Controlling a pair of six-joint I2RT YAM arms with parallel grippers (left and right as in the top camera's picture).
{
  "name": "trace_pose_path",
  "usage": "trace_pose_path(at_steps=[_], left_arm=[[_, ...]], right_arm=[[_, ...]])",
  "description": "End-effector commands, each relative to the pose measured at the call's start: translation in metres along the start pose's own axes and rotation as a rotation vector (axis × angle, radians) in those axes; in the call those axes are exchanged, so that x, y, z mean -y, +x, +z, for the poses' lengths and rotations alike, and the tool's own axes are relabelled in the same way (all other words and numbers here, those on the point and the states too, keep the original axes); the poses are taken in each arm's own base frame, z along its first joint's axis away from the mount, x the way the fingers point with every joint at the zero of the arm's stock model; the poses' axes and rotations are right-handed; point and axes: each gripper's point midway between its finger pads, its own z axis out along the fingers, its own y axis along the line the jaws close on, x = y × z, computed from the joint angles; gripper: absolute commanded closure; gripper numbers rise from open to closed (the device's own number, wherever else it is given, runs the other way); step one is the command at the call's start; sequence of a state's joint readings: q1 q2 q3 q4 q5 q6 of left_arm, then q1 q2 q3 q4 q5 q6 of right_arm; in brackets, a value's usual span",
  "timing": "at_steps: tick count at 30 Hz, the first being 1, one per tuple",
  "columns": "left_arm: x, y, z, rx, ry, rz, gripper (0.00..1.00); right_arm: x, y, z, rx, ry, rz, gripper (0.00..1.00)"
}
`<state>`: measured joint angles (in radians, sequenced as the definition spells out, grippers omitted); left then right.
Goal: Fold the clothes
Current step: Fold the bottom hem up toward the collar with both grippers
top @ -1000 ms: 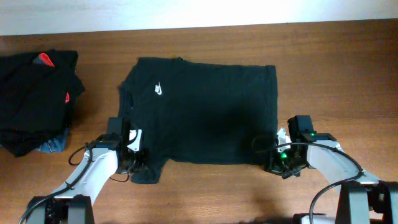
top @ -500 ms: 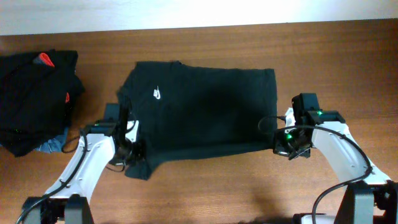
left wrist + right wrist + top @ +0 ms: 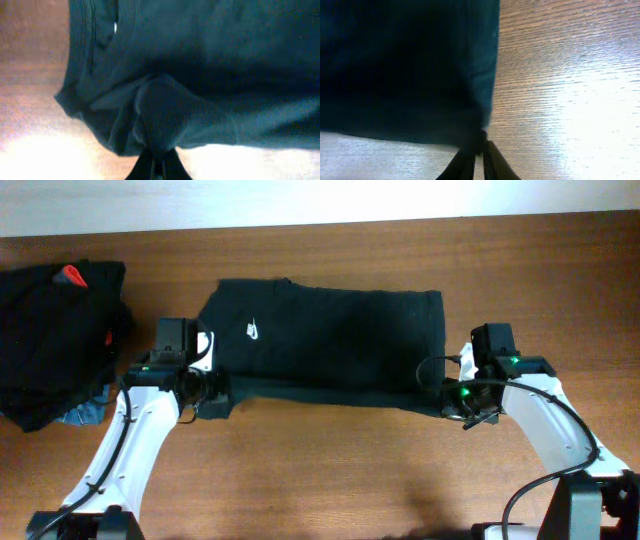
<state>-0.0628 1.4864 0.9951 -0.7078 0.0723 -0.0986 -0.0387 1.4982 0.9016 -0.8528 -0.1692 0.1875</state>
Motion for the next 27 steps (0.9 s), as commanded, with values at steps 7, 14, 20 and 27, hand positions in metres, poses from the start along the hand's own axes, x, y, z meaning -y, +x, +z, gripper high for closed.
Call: trace_pose_path(at_steps=[7,14,20,27], left_arm=[[0.001,-0.030,-0.010,0.119,-0.005,0.005,0.90],[0.001,-0.029,-0.010,0.115,-0.005,0.005,0.90],[0.001,-0.028,-0.010,0.114,-0.005,0.005,0.90],[0.001,-0.027,-0.010,0.108,-0.006,0.005,0.90]], right_arm=[[0.000,-0.022,-0.004,0.086,0.008,-0.002,0.87],[0.004,-0.002,0.000,0.008,0.022,0.009,0.82],[-0.003,0.010,0.016,-0.009,-0.045,0.009,0.69],[-0.009,0.001,0.025,0.005,-0.085,0.005,0.67]])
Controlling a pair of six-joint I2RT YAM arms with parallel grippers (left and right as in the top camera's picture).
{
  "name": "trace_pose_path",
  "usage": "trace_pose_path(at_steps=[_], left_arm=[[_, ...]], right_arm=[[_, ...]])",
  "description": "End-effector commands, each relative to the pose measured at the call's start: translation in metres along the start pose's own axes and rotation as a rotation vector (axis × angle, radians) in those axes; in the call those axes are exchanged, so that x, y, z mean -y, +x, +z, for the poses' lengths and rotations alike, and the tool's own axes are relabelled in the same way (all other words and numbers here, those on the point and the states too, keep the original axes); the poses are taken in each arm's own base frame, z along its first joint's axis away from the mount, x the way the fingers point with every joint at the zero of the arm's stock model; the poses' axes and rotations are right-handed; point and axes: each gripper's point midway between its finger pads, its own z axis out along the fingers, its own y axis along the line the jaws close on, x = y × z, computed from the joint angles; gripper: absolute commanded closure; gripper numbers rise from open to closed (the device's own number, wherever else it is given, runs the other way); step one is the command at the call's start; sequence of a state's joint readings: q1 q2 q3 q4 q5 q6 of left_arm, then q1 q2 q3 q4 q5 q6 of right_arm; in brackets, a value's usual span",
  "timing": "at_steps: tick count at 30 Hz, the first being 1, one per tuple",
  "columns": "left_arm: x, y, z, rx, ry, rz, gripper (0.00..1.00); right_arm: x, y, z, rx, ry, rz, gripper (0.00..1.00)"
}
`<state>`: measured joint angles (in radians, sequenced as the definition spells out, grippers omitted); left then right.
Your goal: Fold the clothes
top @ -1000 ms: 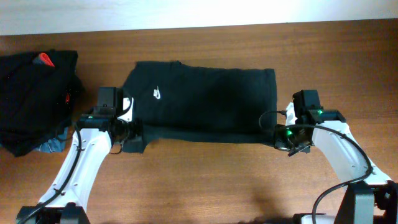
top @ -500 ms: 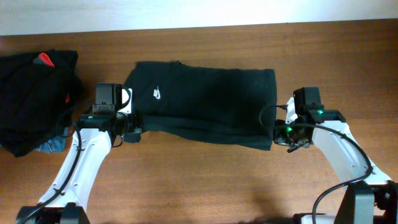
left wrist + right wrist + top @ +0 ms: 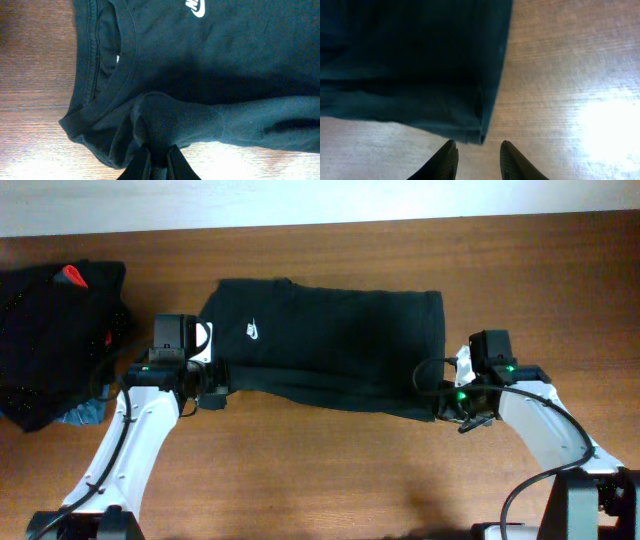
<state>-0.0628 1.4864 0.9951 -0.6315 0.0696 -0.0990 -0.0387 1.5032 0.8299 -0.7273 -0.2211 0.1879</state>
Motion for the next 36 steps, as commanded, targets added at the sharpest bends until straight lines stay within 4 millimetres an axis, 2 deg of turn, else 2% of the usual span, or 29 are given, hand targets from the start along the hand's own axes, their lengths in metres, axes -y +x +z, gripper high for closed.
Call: trace_pose_path(at_steps=[1,8,14,19,22,28,33,34,35,36], left_arm=[[-0.001,-0.009,-0.008,0.031,-0.011,0.000,0.90],[-0.001,-0.008,-0.008,0.027,-0.011,0.000,0.90],[-0.001,-0.008,-0.008,0.027,-0.011,0.000,0.90],[-0.001,-0.008,-0.008,0.026,-0.011,0.000,0.90],[-0.001,-0.007,-0.008,0.023,-0.011,0.000,0.90],[-0.001,-0.007,-0.008,0.023,-0.011,0.000,0.90],[-0.001,-0.007,-0.008,0.023,-0.011,0.000,0.90],[-0.001,-0.007,-0.008,0.023,-0.011,0.000,0.90],[-0.001,-0.007,-0.008,0.023,-0.011,-0.001,0.90],[-0.001,-0.007,-0.008,0.023,-0.011,-0.001,0.90]], right_arm=[[-0.001,0.005,0.013,-0.042,-0.023,0.018,0.67],[0.000,0.003,0.034,-0.072,-0.034,0.024,0.67],[-0.003,-0.002,0.034,-0.056,-0.050,0.017,0.68],[-0.007,-0.016,0.027,-0.022,-0.057,0.008,0.68],[-0.007,-0.016,0.027,-0.023,-0.057,0.008,0.74],[-0.008,-0.019,0.027,-0.011,-0.059,0.005,0.73],[-0.015,-0.018,0.026,-0.014,-0.101,-0.030,0.78],[-0.016,-0.019,0.026,-0.014,-0.110,-0.032,0.81],[-0.017,-0.019,0.026,-0.012,-0.116,-0.034,0.91],[-0.017,-0.019,0.026,-0.012,-0.116,-0.034,0.96]])
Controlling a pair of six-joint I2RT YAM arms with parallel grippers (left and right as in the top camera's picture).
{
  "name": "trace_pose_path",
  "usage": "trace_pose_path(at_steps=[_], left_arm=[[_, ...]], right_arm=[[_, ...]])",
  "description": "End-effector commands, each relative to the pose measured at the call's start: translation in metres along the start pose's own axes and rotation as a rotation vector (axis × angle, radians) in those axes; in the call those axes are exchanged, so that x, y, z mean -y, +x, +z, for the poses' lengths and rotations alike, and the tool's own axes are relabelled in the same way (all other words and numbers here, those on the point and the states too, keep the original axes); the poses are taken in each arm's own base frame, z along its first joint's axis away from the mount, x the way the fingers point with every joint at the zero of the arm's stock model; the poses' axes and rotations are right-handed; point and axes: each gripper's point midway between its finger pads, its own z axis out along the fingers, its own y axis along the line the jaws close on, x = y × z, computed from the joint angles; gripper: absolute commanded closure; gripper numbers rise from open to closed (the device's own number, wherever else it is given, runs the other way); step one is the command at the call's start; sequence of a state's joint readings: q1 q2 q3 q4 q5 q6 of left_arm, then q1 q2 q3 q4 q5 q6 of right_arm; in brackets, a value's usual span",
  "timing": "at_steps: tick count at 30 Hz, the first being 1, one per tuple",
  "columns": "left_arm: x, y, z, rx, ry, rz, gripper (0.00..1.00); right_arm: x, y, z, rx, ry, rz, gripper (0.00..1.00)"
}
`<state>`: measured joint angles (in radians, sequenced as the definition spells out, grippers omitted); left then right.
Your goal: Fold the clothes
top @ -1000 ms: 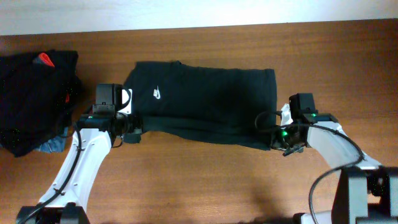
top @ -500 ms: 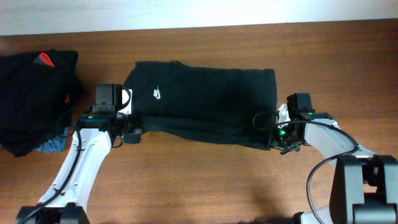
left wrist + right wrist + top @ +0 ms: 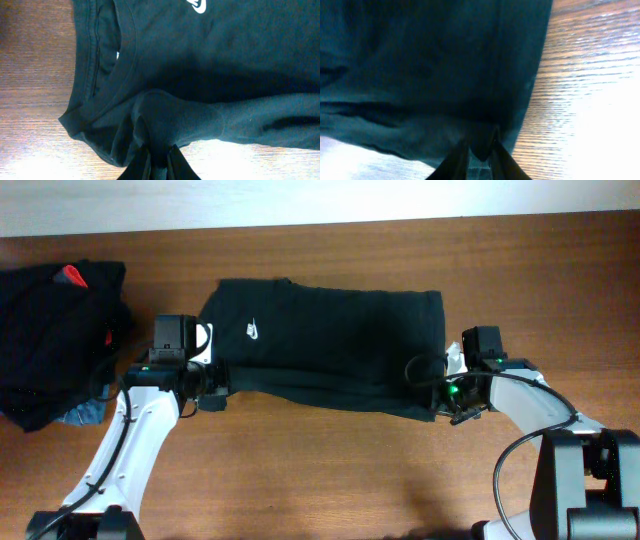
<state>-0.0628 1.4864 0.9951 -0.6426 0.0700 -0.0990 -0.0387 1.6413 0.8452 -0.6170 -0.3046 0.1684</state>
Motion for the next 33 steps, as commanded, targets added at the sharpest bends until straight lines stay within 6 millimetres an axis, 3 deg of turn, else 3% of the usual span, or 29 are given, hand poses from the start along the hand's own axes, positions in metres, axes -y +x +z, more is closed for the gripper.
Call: trace_pose_path(at_steps=[1,5,11,14,23,33], left_arm=[[-0.001,-0.009,-0.008,0.034,-0.011,0.000,0.90],[-0.001,-0.010,-0.008,0.035,-0.011,0.001,0.90],[0.000,-0.020,-0.009,0.079,-0.007,0.003,0.90],[0.000,-0.029,-0.009,0.114,-0.008,0.005,0.90],[-0.007,-0.026,0.016,0.075,-0.041,0.002,0.89],[-0.005,-0.054,0.028,0.174,-0.031,0.007,0.89]], right_arm=[[-0.007,-0.007,-0.003,0.014,-0.035,-0.020,0.96],[-0.010,-0.013,-0.009,0.029,-0.037,-0.024,0.96],[-0.023,-0.052,-0.054,0.131,-0.003,-0.078,0.96],[-0.023,-0.066,-0.067,0.168,0.025,-0.084,0.96],[0.004,-0.067,-0.071,0.179,0.182,-0.020,0.96],[0.005,-0.067,-0.068,0.175,0.185,-0.016,0.96]])
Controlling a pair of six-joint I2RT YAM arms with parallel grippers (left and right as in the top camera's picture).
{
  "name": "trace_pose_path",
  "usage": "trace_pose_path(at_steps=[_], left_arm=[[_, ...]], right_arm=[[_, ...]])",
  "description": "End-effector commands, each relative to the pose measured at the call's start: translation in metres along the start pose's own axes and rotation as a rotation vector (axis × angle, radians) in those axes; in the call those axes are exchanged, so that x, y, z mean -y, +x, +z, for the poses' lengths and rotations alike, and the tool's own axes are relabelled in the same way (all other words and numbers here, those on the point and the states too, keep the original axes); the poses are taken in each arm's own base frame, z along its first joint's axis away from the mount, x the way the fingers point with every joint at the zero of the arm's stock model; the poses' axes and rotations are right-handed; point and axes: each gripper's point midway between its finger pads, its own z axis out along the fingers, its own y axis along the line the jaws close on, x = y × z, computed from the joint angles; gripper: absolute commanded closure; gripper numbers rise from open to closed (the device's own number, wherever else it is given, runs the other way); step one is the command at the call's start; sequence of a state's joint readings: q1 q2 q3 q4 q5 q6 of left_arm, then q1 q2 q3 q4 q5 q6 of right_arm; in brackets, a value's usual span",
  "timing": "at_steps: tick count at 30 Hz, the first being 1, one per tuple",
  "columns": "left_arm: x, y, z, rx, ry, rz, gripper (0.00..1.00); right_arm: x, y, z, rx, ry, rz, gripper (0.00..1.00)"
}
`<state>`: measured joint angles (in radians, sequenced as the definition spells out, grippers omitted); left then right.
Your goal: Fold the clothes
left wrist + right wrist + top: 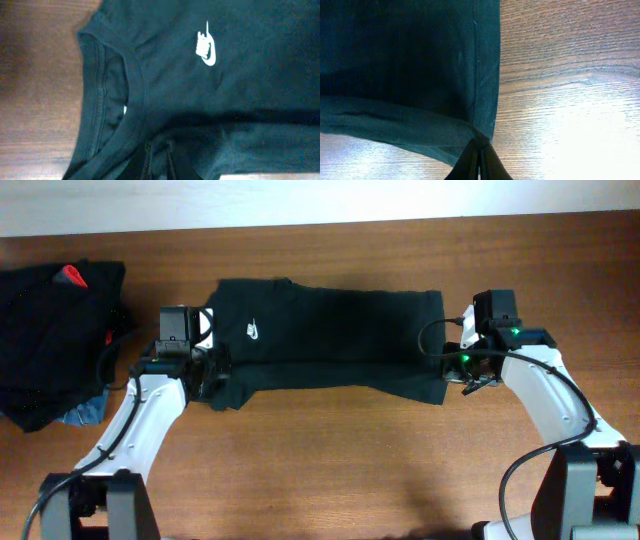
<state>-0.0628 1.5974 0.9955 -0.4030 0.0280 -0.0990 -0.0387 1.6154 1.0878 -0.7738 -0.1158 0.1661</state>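
Observation:
A black T-shirt point(330, 330) with a small white logo point(207, 47) lies sideways on the wooden table point(330, 470), collar to the left. My left gripper point(213, 377) is at the collar end. It is shut on a bunch of the shirt's near edge point(159, 157) just below the neckband. At the hem end my right gripper point(452, 372) is shut on the near hem corner point(479, 159). The near part of the shirt is doubled into a narrow band between the two grippers.
A heap of dark clothes point(55, 330) with a red patch lies at the table's left end, with a bit of blue cloth point(85, 412) at its near side. Bare wood lies in front of the shirt and to the right of the right arm.
Both grippers, still shut on the shirt's near edge, now stand farther from the table's front. The near edge has come with them and lies closer to the logo and the far edge.
At first both grippers were shut on the shirt's near edge, left at the collar end, right at the hem corner. Then the right gripper stood open just off the hem while the left kept hold. Later it was shut on the hem again. Now both hold the edge farther back.

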Motion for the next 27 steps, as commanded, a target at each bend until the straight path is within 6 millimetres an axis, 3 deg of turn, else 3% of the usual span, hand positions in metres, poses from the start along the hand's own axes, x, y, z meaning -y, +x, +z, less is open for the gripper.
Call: trace_pose_path(at_steps=[1,5,7,9,11,16,17,20,22,27], left_arm=[[0.001,-0.017,0.000,0.055,-0.001,0.000,0.89],[0.003,-0.016,0.000,0.052,0.011,0.000,0.89],[0.008,-0.002,0.001,-0.008,0.046,-0.001,0.89],[0.011,0.031,-0.002,-0.144,0.067,-0.011,0.89],[0.009,0.052,-0.006,-0.230,0.058,-0.016,0.89],[0.007,0.072,-0.011,-0.316,0.049,-0.022,0.87],[0.007,0.072,-0.011,-0.315,0.048,-0.022,0.82],[0.007,0.068,-0.010,-0.299,0.050,-0.021,0.55],[0.007,0.069,-0.007,-0.302,0.049,-0.021,0.48],[0.006,0.082,0.008,-0.360,0.045,-0.025,0.46]], right_arm=[[0.003,-0.009,-0.006,0.032,0.019,0.011,0.96],[0.003,-0.009,-0.006,0.031,0.019,0.015,0.96],[0.003,-0.009,-0.006,0.031,0.019,0.015,0.96],[0.003,-0.009,-0.006,0.030,0.019,0.015,0.96],[0.003,-0.009,-0.006,0.030,0.019,0.015,0.96],[0.003,-0.009,-0.006,0.030,0.019,0.015,0.96],[0.003,-0.009,-0.006,0.030,0.019,0.015,0.96],[0.003,-0.008,-0.006,0.027,0.019,0.015,0.96],[0.003,-0.007,-0.005,0.024,0.020,0.016,0.97],[0.003,-0.006,-0.005,0.021,0.020,0.016,0.96]])
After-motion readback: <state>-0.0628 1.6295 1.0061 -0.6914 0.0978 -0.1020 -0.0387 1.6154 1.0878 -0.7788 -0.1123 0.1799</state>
